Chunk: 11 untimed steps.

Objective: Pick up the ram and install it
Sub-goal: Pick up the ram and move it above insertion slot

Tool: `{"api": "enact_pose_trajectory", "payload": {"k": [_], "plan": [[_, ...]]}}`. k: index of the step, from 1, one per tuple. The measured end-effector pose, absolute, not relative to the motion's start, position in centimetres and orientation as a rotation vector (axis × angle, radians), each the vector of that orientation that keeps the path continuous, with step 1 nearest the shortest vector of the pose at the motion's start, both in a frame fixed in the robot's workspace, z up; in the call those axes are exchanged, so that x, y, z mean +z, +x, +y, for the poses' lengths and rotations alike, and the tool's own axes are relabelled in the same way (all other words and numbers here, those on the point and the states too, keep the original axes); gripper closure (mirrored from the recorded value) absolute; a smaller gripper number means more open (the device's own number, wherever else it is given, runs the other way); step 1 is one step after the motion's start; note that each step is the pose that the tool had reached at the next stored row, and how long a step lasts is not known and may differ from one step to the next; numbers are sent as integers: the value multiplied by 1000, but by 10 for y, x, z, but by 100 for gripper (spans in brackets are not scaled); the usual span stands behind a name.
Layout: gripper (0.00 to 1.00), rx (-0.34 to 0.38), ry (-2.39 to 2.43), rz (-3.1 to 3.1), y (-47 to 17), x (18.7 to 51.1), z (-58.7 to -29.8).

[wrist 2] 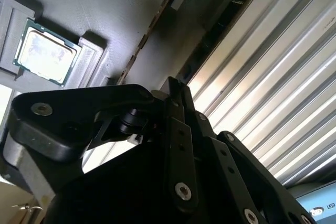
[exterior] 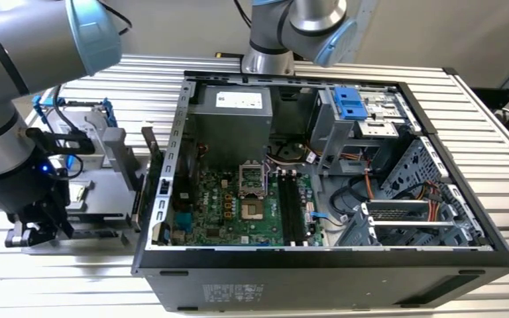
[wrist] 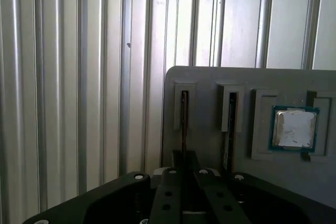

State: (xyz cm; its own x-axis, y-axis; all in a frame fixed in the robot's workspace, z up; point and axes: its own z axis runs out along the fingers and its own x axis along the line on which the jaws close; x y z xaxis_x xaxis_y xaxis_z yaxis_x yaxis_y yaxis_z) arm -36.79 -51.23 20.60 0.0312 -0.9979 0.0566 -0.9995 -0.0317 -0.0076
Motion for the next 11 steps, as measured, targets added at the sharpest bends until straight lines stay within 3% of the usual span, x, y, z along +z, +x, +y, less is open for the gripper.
{"api": "enact_pose_trajectory", "payload": {"k": [11], "plan": [[100, 71, 2231, -2162, -368, 222, -512]]}}
